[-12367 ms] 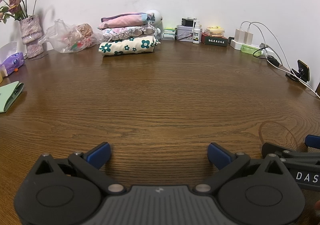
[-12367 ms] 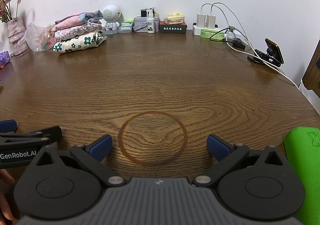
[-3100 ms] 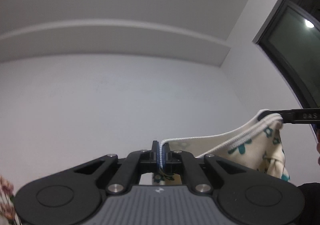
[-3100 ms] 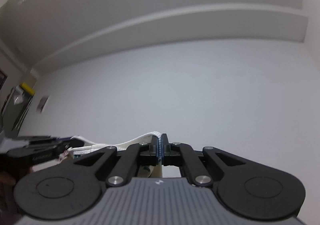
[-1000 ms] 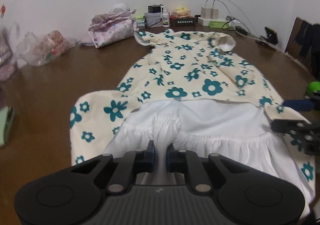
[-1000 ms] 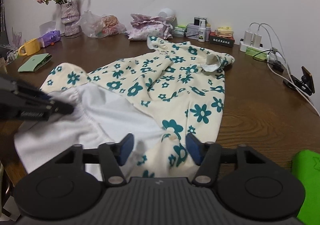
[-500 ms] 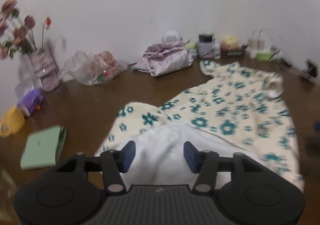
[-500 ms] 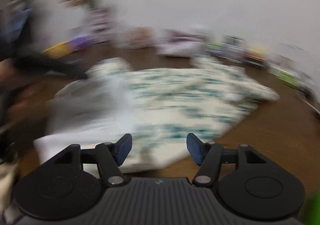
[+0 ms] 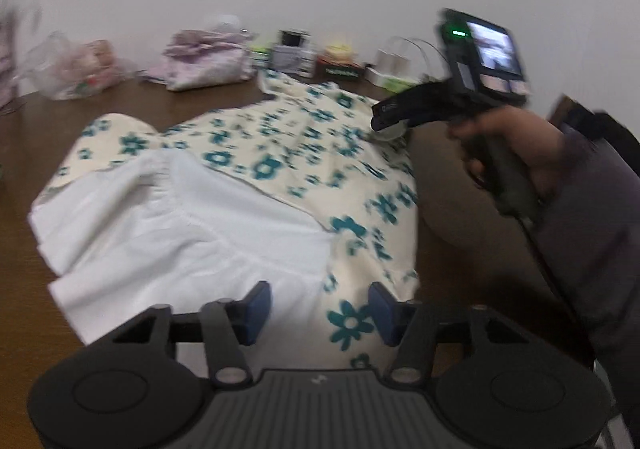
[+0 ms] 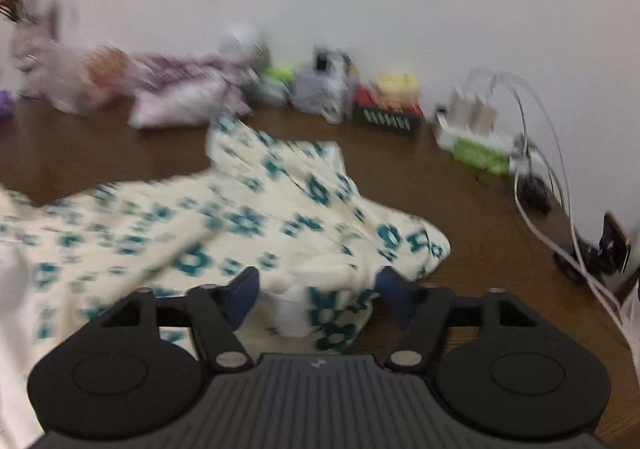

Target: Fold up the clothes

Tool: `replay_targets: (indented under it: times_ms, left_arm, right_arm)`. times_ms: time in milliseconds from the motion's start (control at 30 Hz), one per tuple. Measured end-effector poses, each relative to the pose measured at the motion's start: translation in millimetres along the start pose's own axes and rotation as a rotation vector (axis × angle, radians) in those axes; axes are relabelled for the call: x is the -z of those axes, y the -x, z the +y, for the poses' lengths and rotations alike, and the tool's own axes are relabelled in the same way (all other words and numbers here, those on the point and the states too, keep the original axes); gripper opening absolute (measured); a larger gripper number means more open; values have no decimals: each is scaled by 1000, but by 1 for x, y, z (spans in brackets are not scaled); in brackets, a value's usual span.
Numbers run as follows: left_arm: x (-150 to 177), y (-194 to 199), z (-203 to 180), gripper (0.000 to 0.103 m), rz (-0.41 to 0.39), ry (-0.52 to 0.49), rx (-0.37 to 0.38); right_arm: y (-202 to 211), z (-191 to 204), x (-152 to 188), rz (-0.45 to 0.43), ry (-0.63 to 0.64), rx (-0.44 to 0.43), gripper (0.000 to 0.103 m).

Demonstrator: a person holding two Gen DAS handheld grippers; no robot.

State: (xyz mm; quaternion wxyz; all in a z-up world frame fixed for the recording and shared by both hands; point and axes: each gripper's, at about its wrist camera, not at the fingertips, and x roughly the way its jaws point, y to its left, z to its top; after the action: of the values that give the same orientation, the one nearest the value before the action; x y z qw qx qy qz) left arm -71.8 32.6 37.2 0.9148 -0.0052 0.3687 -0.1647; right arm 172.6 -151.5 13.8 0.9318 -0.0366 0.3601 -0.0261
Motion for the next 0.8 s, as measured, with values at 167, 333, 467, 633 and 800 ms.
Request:
replay_targets:
  times_ms: [167, 333, 467, 633, 800]
  left_arm:
    - [8, -10, 6, 3, 8, -31, -34]
    - [16, 8, 62, 3, -13, 17, -171]
    - [18, 27, 109, 13, -44, 150, -280]
    - [14, 48, 138, 38, -98, 309, -263]
    - [15, 30, 108, 40, -74, 241, -174]
  right_arm:
    - [39, 0, 46, 13, -8, -47, 3]
    - [89, 2, 97, 10, -2, -106, 3]
    - [129, 5, 137, 8, 3, -153, 4]
    - [188, -8, 161, -124, 6, -217, 55]
    - [196, 6, 164, -177, 86, -310, 55]
